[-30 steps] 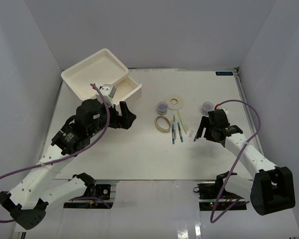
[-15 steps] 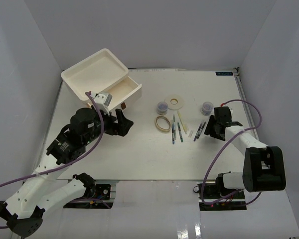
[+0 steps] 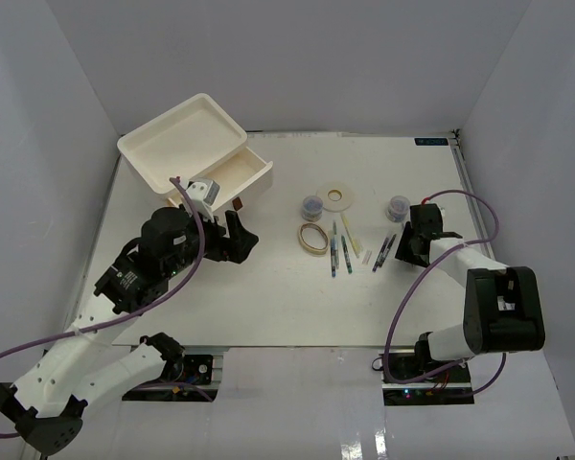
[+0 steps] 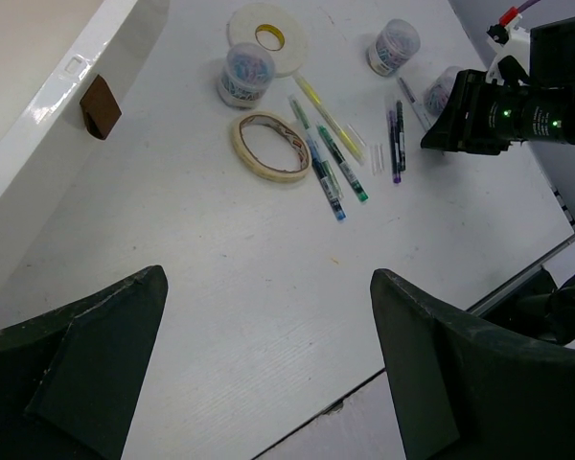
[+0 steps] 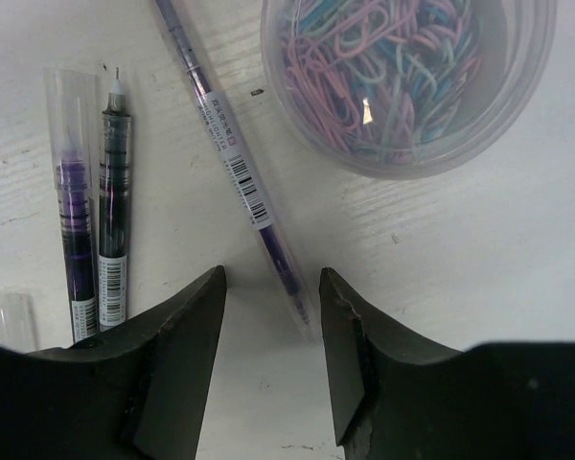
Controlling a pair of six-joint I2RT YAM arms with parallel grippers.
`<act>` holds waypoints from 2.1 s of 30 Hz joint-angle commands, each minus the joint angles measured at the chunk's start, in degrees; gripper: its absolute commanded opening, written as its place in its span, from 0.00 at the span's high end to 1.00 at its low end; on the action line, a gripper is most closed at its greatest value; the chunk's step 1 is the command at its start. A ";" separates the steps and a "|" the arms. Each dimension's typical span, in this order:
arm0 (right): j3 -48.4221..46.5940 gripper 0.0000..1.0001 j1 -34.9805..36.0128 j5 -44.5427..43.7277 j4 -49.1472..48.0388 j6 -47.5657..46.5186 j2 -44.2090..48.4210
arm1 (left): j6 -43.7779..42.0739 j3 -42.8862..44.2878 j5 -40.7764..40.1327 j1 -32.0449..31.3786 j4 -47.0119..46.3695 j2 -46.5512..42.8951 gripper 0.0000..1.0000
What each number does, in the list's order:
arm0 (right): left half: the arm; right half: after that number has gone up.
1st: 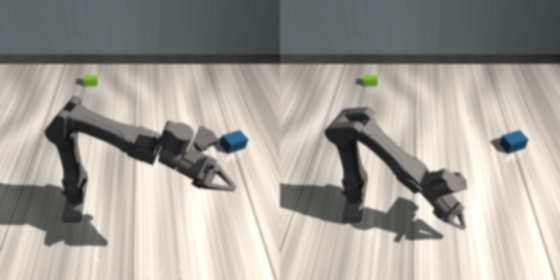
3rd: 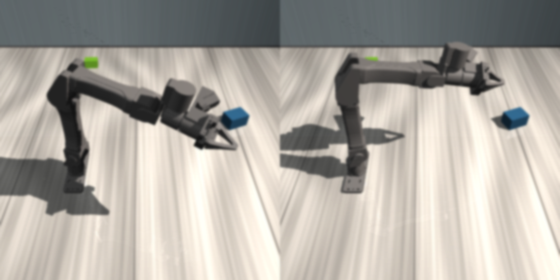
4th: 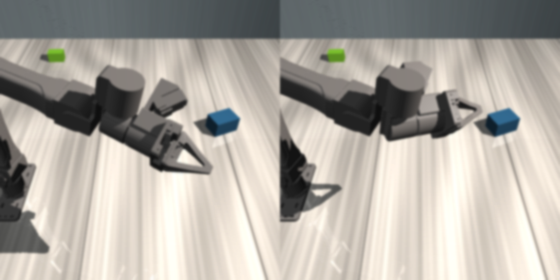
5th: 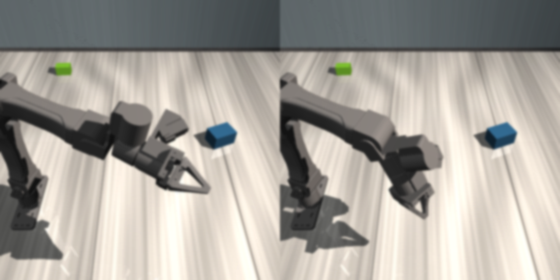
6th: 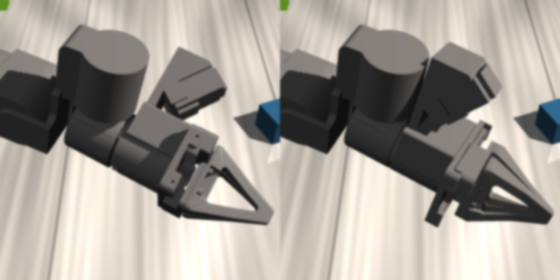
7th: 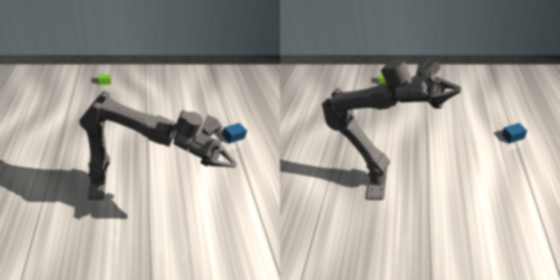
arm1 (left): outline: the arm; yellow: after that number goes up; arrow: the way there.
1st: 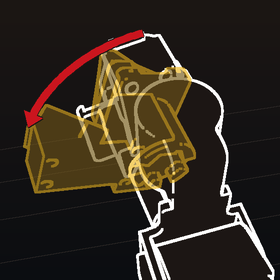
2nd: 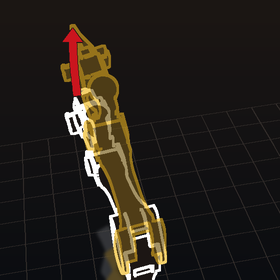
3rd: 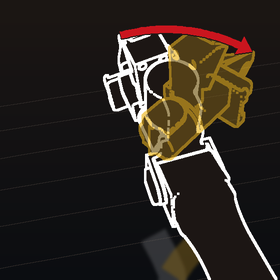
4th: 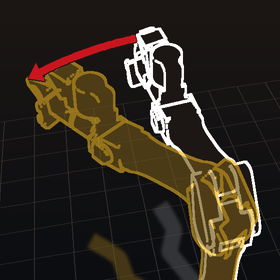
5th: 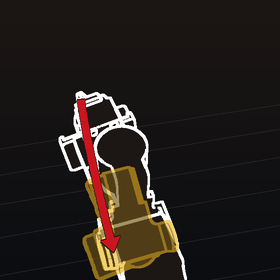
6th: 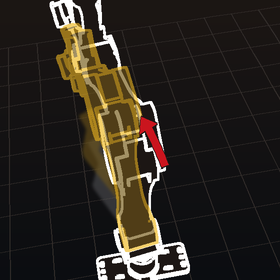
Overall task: Sort the stationery into containers
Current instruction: Pick up the pen from the center of the board, then place the pen in the drawer.
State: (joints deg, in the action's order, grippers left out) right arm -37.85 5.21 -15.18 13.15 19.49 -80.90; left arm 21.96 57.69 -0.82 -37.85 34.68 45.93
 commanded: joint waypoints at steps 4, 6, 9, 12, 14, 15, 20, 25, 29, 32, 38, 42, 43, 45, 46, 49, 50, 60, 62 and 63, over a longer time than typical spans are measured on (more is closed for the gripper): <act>-0.82 0.53 -0.20 -1.26 -0.93 -0.76 -3.29 | 0.54 -0.74 0.73 -0.21 -0.57 -0.41 0.02; -1.18 0.55 -0.20 -0.73 -0.76 -1.03 -4.17 | 0.37 -0.74 0.73 -0.21 -0.57 -0.49 0.02; -1.71 0.55 -0.12 -0.55 -0.40 -1.20 -4.96 | 0.54 -0.74 0.73 -0.21 -0.57 -0.93 0.02; -1.44 0.61 -0.12 -0.55 -0.05 -1.21 -4.71 | 0.89 -1.09 0.73 -0.21 -0.57 -1.11 0.02; -0.92 0.66 -0.03 -0.46 0.04 -1.12 -4.09 | 1.25 -1.26 2.75 -0.12 -0.57 -1.20 0.02; -0.74 0.68 -0.03 -0.38 0.21 -0.94 -3.39 | 1.51 -1.27 2.93 -0.21 -0.57 -1.28 0.02; -0.39 0.80 0.15 -0.64 1.44 -1.29 -0.84 | 1.60 -1.09 4.42 -0.21 -0.66 -0.49 0.02; 0.05 0.88 1.73 -0.90 3.90 -1.64 3.20 | 2.65 -0.48 5.48 -0.21 -0.58 0.12 0.02; -0.12 0.91 4.18 -1.34 7.06 -1.99 8.55 | 3.79 -0.39 5.65 -0.21 -1.01 0.03 0.02; -1.00 0.92 6.90 -1.43 9.69 -2.43 13.90 | 5.28 -0.30 6.53 -0.21 -1.80 0.73 0.02; -4.43 0.91 14.01 3.57 11.38 -2.79 26.73 | 12.65 1.98 9.08 -0.21 -5.66 4.77 0.02; -5.57 0.89 17.90 9.10 7.79 -1.39 32.73 | 19.08 3.30 10.22 -0.30 -10.93 9.34 0.02; -5.75 0.89 18.51 11.90 6.81 -0.60 33.52 | 20.22 3.65 11.01 -0.30 -12.16 11.61 0.02; -6.01 0.89 20.01 14.20 5.06 0.29 34.93 | 21.90 5.50 11.28 -1.17 -15.50 14.08 0.02; -6.10 0.88 20.45 17.08 3.13 0.90 35.37 | 22.77 6.37 10.76 -1.70 -16.47 16.71 0.02; -5.84 0.87 21.59 21.15 -0.91 1.69 36.43 | 23.31 10.68 6.47 -5.12 -19.29 21.81 0.02; -5.66 0.87 21.94 21.94 -1.97 2.22 36.87 | 23.05 11.73 5.05 -6.26 -20.69 23.14 0.02; -5.05 0.85 22.30 28.10 -8.14 5.30 38.54 | 22.69 21.84 -10.60 -15.41 -25.01 38.43 0.05; -4.96 0.85 22.38 28.27 -8.31 5.21 38.98 | 22.17 23.16 -11.92 -16.73 -25.45 40.02 0.08; -4.87 0.85 22.38 28.45 -8.40 5.39 39.15 | 21.82 23.78 -12.53 -17.17 -25.62 41.50 0.10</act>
State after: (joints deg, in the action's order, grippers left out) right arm -41.95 27.16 11.00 8.62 23.92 -42.81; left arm 44.03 78.48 -8.36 -53.60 10.90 86.76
